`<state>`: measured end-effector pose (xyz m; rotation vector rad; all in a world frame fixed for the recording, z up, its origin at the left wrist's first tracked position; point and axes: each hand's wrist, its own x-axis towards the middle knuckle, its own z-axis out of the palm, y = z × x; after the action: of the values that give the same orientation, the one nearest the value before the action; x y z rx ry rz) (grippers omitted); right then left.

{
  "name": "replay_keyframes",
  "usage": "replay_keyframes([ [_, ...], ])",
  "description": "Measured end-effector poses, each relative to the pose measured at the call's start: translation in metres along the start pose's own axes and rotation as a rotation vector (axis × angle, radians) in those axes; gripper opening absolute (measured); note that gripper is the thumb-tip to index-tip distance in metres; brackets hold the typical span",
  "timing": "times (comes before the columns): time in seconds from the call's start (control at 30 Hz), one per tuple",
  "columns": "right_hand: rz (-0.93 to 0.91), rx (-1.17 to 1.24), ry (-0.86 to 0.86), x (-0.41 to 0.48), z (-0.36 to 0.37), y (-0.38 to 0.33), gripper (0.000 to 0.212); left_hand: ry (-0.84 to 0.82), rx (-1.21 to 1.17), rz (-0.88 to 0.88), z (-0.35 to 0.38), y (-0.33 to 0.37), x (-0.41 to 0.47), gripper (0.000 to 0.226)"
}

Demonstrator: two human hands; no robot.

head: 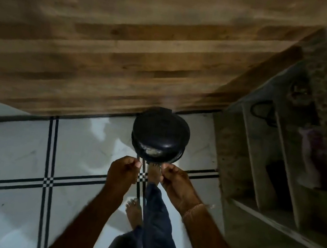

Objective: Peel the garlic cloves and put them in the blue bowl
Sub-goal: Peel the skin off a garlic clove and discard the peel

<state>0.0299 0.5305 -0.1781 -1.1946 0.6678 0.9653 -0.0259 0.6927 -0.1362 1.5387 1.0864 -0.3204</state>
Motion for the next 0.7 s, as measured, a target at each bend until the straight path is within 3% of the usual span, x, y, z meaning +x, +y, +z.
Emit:
replay_keyframes([
  [0.1,0.074,0.007,0.054,0.065,-0.015,0.025,0.021,-0.016,-0.21,-0.229,0.015,-0.029,0.058,0.011],
  [0.3,0.091,0.145,0.183,0.217,-0.031,0.054,0.015,-0.019,-0.448,-0.409,0.092,-0.086,0.202,0.019],
  [0.37,0.068,0.201,0.229,0.258,-0.037,0.055,0.021,-0.082,-0.573,-0.42,0.111,-0.107,0.248,0.058],
  [0.4,0.065,0.199,0.229,0.277,-0.042,0.056,0.027,-0.084,-0.456,-0.367,0.115,-0.121,0.272,0.076],
  [0.43,0.086,0.175,0.24,0.293,-0.046,0.06,0.031,-0.016,-0.463,-0.279,0.122,-0.124,0.284,0.08],
  [0.5,0.133,0.17,0.289,0.322,-0.055,0.072,0.046,0.023,-0.759,-0.437,0.135,-0.114,0.29,0.045],
  [0.57,0.185,0.155,0.21,0.318,-0.056,0.062,0.044,-0.013,-0.701,-0.457,0.146,-0.095,0.28,0.041],
  [0.67,0.206,0.026,0.248,0.295,-0.043,0.039,0.038,-0.116,-0.626,-0.448,0.16,-0.074,0.268,0.039],
  [0.7,0.203,0.098,0.247,0.29,-0.041,0.034,0.031,-0.117,-0.592,-0.45,0.166,-0.063,0.261,0.039],
])
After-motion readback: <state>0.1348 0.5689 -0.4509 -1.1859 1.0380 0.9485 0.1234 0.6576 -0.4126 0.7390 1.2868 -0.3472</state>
